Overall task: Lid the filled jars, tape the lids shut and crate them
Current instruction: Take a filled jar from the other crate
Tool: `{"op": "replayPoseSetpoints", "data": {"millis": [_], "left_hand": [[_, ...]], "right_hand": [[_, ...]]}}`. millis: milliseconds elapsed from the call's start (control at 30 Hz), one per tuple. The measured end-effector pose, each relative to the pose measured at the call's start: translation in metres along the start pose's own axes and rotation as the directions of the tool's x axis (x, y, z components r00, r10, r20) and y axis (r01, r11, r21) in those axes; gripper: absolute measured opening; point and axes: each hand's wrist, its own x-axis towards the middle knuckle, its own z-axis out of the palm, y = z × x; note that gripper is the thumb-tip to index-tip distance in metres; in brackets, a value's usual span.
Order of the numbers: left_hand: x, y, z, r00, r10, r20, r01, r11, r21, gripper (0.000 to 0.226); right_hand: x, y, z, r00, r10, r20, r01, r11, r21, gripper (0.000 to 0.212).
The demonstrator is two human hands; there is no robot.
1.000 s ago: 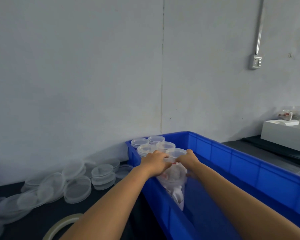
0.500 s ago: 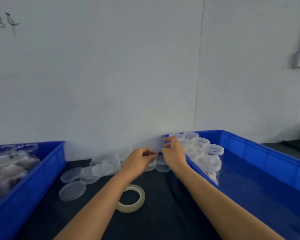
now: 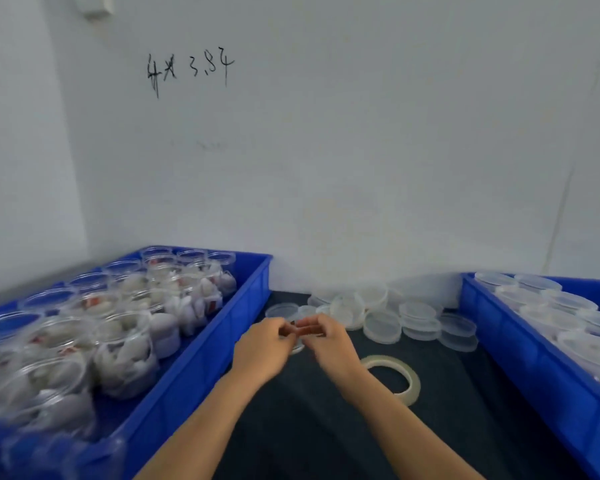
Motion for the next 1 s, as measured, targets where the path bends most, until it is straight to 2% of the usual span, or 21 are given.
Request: {"op": "replayPoseSetpoints", "data": {"millis": [100, 333, 467, 633, 733, 833, 900, 1000], "left_hand": [[0.014, -0.013, -0.026, 0.995, -0.02, -0.102, 0.032, 0.993, 0.117, 0.017], [0.039, -0.044, -0.082, 0.991, -0.035, -0.13, 0.071, 0.956, 0.285, 0.02], [0.033, -0.074, -0.116, 0.986, -0.106, -0.127, 0.144, 0.929, 0.34, 0.014], [0.013, -0.118, -0.154, 0.972, -0.166, -0.164, 0.22, 0.889, 0.402, 0.02], [0.0, -0.136, -0.172, 0.973, -0.196, -0.126, 0.232, 0.865, 0.446, 0.018], [-0.01, -0.148, -0.183, 0.974, -0.206, -0.098, 0.227, 0.85, 0.475, 0.014], [-0.015, -0.153, -0.183, 0.975, -0.208, -0.078, 0.219, 0.841, 0.494, 0.011], [-0.019, -0.157, -0.177, 0.977, -0.208, -0.046, 0.2, 0.818, 0.539, 0.014]], "right_hand": [[0.009, -0.012, 0.019, 0.999, -0.008, 0.044, 0.006, 0.999, 0.046, 0.029], [0.03, -0.033, 0.066, 0.988, -0.063, 0.138, 0.053, 0.996, 0.072, 0.034], [0.04, -0.046, 0.101, 0.978, -0.118, 0.172, 0.12, 0.993, 0.0, 0.036], [0.042, -0.065, 0.148, 0.952, -0.165, 0.259, 0.192, 0.978, -0.083, 0.035], [0.036, -0.074, 0.172, 0.927, -0.181, 0.327, 0.231, 0.965, -0.121, 0.035], [0.029, -0.079, 0.194, 0.894, -0.186, 0.407, 0.303, 0.92, -0.247, 0.041], [0.028, -0.08, 0.204, 0.875, -0.194, 0.444, 0.386, 0.833, -0.397, 0.046], [0.027, -0.078, 0.213, 0.881, -0.14, 0.451, 0.398, 0.736, -0.548, 0.044]]}}
